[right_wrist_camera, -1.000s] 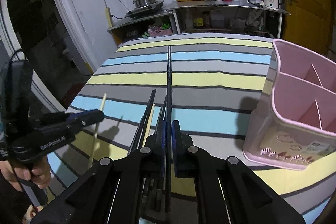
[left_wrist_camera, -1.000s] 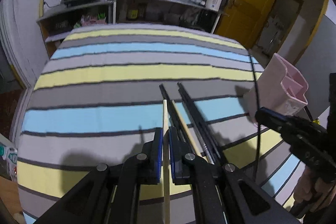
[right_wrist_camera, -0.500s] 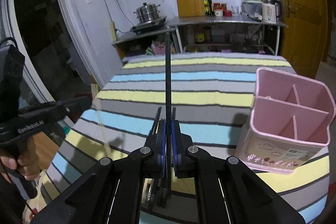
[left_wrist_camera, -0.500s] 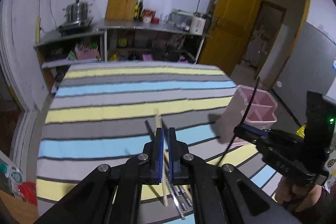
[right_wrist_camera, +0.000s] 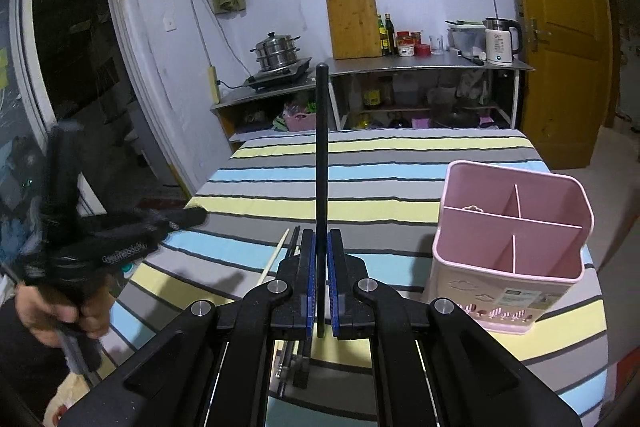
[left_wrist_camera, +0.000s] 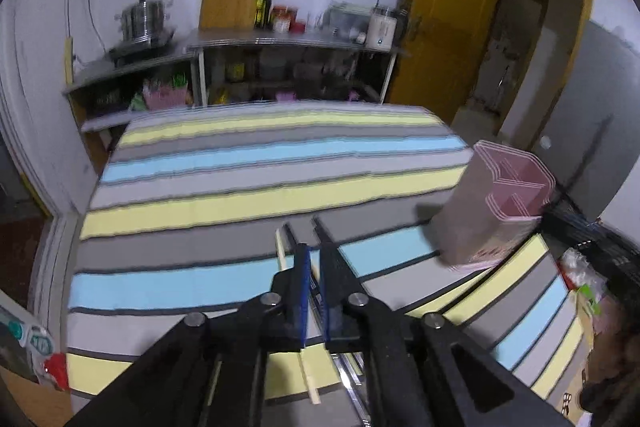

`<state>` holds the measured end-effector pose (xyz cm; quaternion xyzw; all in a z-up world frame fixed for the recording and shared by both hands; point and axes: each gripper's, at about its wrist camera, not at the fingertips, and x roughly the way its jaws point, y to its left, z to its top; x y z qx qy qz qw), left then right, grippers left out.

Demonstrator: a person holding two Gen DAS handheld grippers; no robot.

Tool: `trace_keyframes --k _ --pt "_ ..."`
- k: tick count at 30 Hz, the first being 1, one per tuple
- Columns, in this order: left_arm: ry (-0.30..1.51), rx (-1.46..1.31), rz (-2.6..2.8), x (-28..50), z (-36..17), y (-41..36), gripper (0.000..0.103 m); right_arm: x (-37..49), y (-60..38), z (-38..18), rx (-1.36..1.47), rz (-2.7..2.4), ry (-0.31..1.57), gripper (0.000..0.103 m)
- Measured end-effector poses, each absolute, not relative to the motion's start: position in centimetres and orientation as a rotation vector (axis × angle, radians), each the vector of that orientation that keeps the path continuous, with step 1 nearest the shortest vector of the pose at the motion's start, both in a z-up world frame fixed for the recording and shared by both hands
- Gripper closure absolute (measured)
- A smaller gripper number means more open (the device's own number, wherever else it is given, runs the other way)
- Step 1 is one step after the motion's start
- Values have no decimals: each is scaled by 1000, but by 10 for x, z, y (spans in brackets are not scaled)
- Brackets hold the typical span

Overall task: Organize utensils
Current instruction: 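Lift the black chopstick with the right tool while the left tool lifts the wooden one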

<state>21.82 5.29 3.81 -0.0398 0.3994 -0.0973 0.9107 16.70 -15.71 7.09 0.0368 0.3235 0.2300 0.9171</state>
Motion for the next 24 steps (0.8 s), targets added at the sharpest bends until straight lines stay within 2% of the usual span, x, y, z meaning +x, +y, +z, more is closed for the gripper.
trace_keyframes --k 3,12,24 --pt "883 -95 -198 238 8 57 84 169 -160 73 83 474 662 98" --pt "1021 -102 -135 292 -63 64 83 170 -167 76 92 478 654 98" --pt "1051 -2 -101 318 -78 53 84 175 -170 79 98 469 656 98"
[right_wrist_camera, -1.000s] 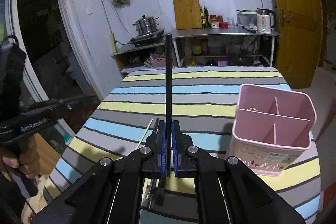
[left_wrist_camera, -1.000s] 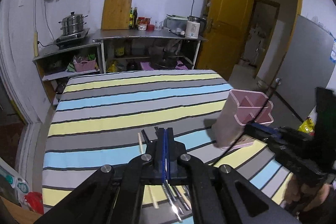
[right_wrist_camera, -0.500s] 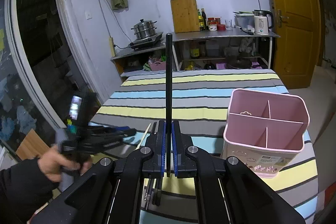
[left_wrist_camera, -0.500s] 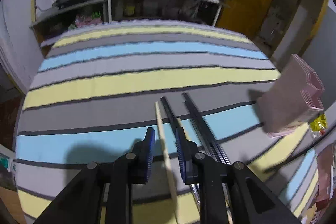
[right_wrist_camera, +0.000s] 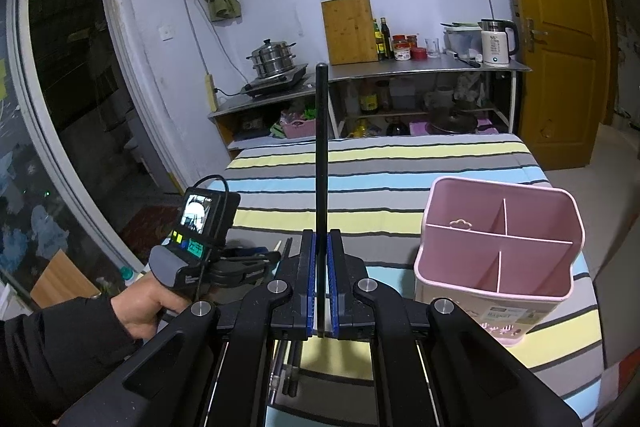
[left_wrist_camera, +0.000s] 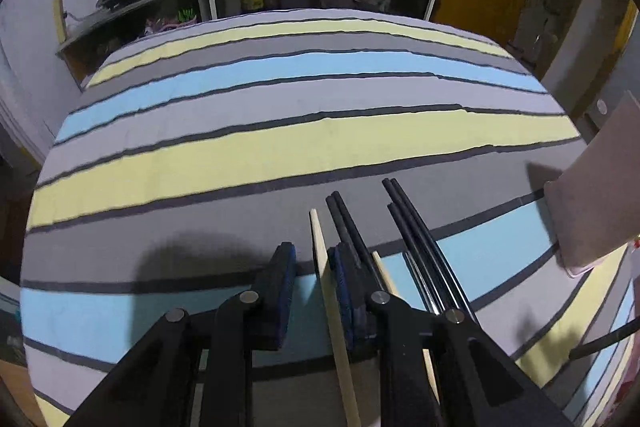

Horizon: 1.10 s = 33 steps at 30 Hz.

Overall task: Organize utensils
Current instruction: 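Lift the black chopstick with the right tool while the left tool lifts the wooden one, then lower both chopsticks into the pink holder and open both tools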

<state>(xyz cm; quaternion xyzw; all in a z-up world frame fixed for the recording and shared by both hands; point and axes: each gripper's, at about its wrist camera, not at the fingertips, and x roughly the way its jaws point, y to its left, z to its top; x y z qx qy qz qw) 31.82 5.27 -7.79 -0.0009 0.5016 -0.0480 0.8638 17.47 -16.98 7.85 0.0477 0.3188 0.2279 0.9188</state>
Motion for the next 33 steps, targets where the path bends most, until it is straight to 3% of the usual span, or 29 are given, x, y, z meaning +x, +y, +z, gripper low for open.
trace_keyframes --k 3,5,10,33 --pt "1054 49 -84 320 -77 48 95 173 -169 79 98 467 655 98" --pt "1062 29 -91 320 -76 51 98 173 -170 79 99 467 655 98" --pt "1028 -21 -105 312 -59 63 98 173 -171 80 98 467 655 98" --pt "716 -81 -236 198 111 76 98 145 -179 108 101 466 596 98"
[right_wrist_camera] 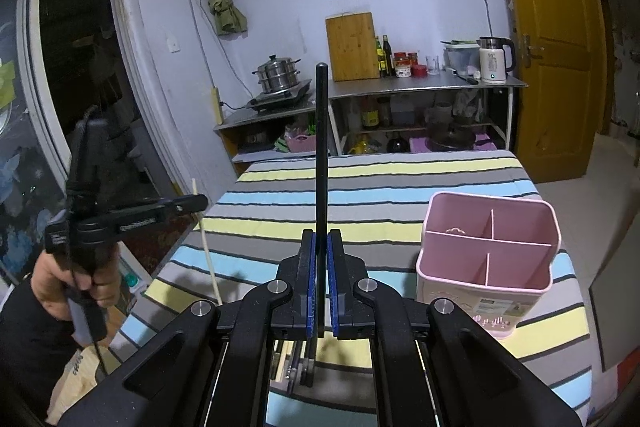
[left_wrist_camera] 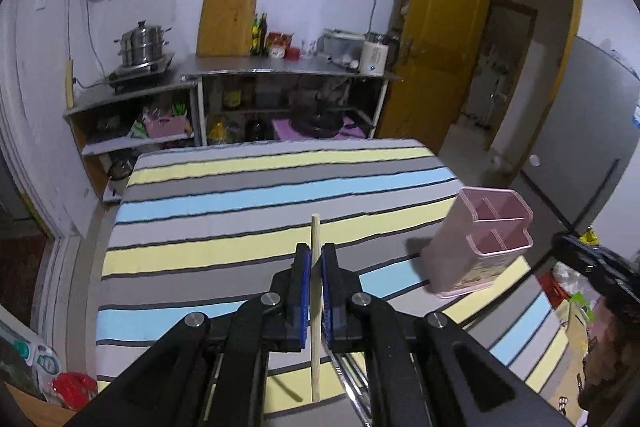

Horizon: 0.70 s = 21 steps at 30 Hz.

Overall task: Organize utensils
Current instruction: 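Lower both chopsticks into the pink holder and open both tools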

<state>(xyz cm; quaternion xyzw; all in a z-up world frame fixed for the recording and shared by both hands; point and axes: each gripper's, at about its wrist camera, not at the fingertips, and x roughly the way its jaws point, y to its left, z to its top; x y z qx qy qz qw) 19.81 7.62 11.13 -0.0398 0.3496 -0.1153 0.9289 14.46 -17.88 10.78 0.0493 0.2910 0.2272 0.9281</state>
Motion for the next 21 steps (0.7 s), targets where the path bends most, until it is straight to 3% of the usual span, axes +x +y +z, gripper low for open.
trace_keyframes --k 21 --pt "638 -113 -462 203 173 -30 98 136 -230 137 151 356 537 98"
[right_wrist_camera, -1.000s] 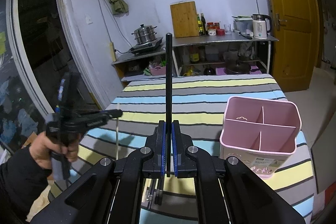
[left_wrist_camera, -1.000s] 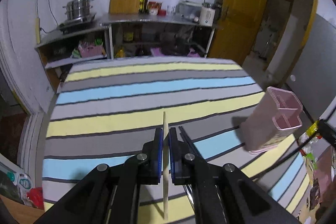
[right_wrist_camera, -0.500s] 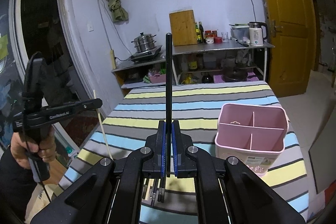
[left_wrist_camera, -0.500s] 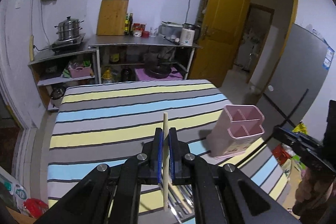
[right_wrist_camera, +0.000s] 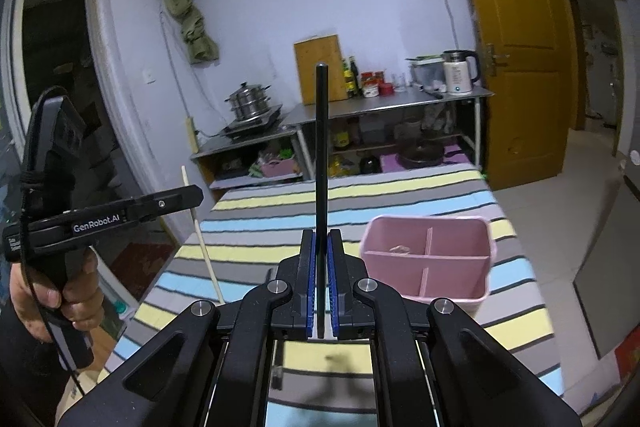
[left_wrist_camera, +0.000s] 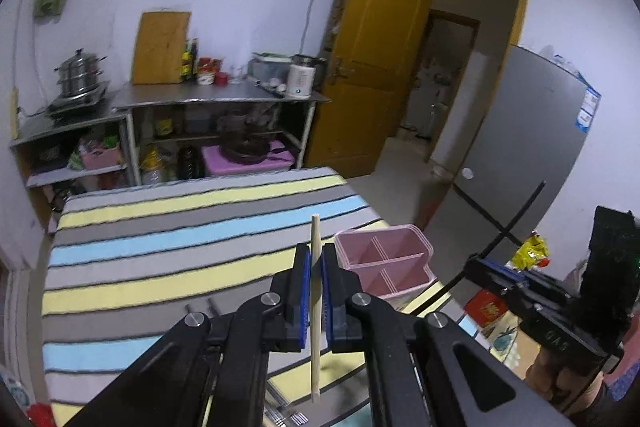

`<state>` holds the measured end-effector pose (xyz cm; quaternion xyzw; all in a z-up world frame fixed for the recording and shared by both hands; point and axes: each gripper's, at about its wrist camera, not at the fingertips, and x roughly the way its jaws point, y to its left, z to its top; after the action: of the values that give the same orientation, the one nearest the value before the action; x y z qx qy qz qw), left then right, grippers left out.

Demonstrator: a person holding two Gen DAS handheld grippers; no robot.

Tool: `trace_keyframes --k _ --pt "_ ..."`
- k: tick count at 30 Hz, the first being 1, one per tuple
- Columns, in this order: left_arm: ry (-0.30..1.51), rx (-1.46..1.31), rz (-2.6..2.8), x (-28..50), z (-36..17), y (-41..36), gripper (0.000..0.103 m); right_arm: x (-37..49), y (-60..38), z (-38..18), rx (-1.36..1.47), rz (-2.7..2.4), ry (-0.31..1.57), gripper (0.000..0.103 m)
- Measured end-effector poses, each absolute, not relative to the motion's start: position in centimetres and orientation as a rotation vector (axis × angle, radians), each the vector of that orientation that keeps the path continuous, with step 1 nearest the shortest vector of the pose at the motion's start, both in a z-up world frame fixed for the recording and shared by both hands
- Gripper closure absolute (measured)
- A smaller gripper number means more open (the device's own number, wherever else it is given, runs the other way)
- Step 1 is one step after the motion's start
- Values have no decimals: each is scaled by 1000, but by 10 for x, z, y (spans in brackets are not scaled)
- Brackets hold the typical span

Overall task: Organize utensils
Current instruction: 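Lower both chopsticks into the pink holder and open both tools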

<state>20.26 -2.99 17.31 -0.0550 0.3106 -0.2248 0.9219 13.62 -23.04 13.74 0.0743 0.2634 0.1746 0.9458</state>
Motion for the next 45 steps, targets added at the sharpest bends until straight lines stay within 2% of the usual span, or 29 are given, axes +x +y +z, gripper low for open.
trace_keyframes --k 9,15,28,45 --pt "570 -140 -518 235 202 -75 98 152 -268 158 188 266 485 98" --pt "565 -164 -526 266 196 -100 98 170 -280 153 209 237 496 98" --pt "607 -173 -507 303 134 -115 98 205 -289 109 236 212 595 98" --pt "746 -126 -507 292 76 -108 97 215 -278 64 216 215 740 97"
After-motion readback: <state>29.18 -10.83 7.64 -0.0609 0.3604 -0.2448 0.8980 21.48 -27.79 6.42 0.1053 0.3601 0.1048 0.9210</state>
